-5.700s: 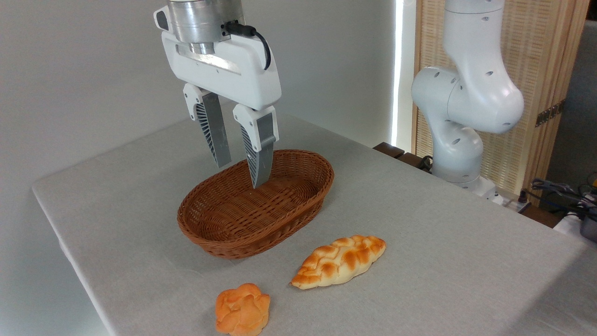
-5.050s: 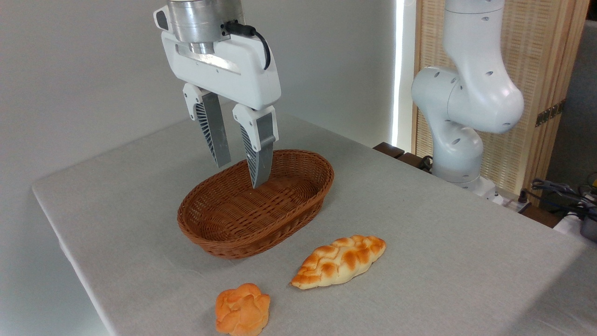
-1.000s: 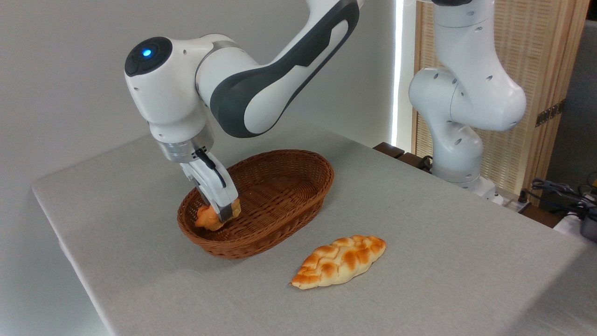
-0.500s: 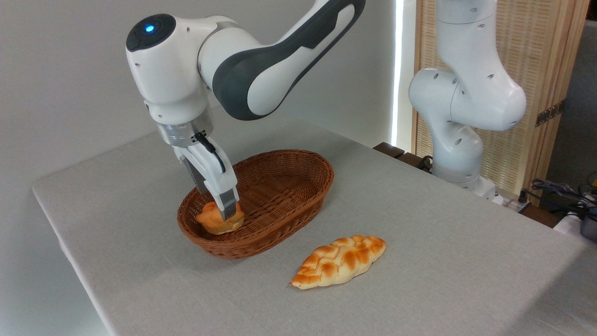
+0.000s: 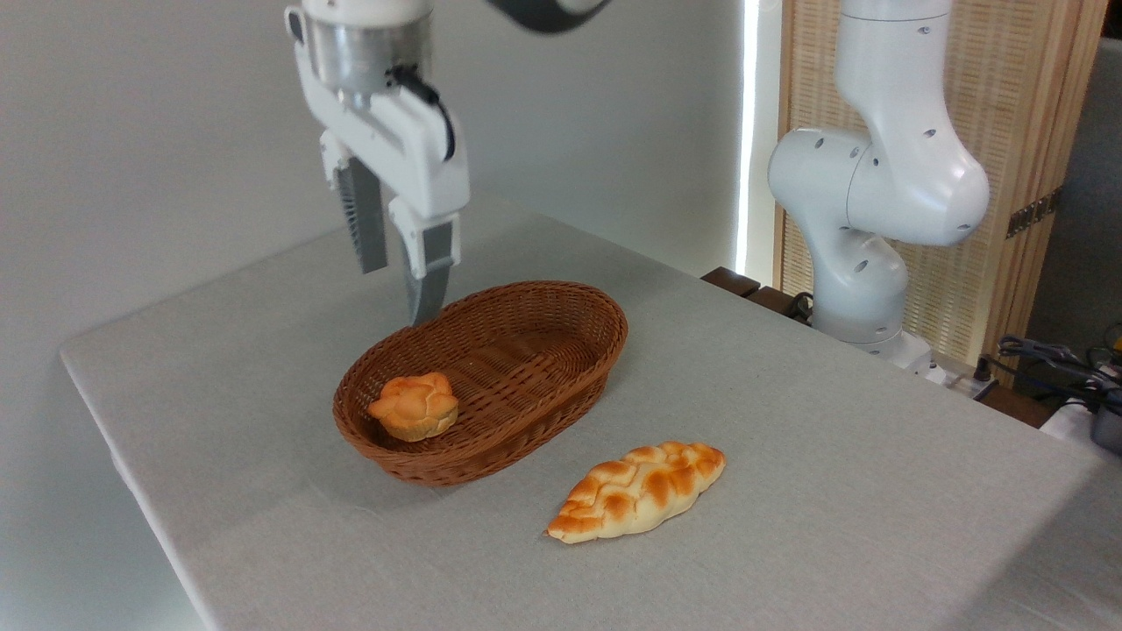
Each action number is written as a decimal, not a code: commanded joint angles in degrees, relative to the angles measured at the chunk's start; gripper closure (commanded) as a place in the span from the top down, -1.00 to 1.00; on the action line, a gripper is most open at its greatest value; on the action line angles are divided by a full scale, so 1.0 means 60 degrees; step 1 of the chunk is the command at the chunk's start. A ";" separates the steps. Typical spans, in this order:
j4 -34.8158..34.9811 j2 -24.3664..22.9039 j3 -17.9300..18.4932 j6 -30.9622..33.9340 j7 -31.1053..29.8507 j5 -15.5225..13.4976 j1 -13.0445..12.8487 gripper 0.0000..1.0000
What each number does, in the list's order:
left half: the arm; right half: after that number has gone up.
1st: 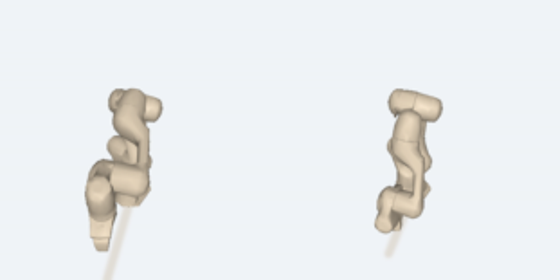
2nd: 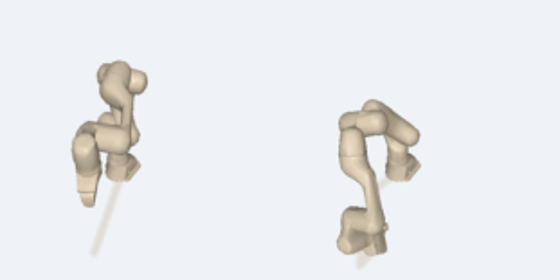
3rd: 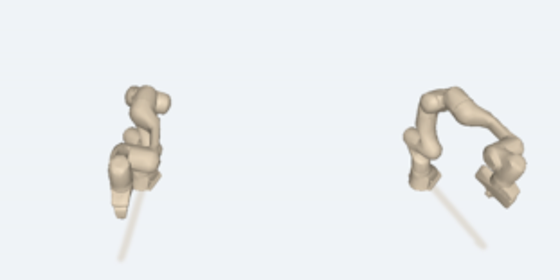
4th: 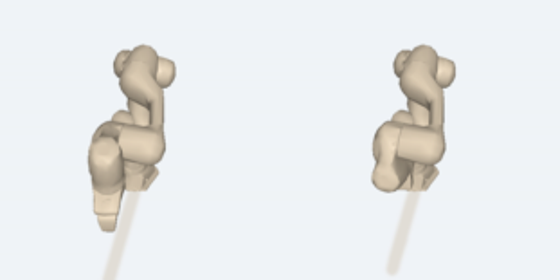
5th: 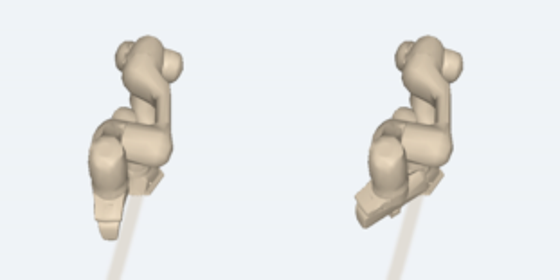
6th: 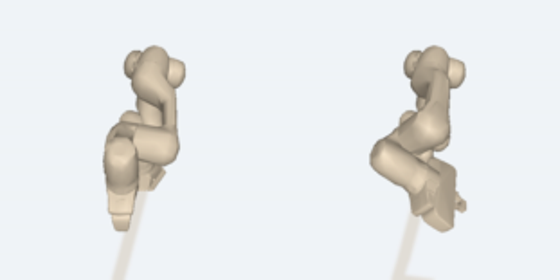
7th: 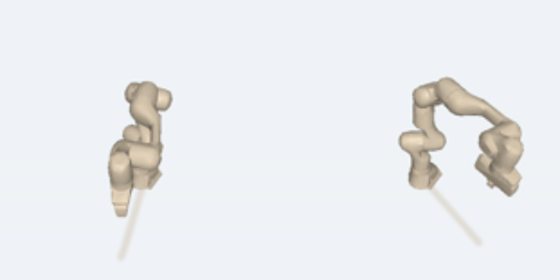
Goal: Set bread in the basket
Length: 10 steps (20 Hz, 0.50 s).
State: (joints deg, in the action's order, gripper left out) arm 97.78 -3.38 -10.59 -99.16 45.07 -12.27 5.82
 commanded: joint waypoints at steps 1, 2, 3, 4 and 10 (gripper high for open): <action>-0.0564 0.0182 0.0096 0.0545 0.0574 0.0858 -0.0003 1.00; -0.0564 0.0211 0.0096 0.0487 0.0531 0.0975 -0.0075 1.00; -0.0549 0.0211 0.0139 0.0429 0.0458 0.1078 -0.0105 1.00; -0.0535 0.0211 0.0328 0.0428 0.0443 0.1093 -0.0308 1.00; -0.0476 0.0255 0.1326 0.0428 -0.0261 0.1093 -0.1350 1.00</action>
State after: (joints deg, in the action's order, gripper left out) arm 95.94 -2.67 -4.39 -97.28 45.36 -6.54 -0.45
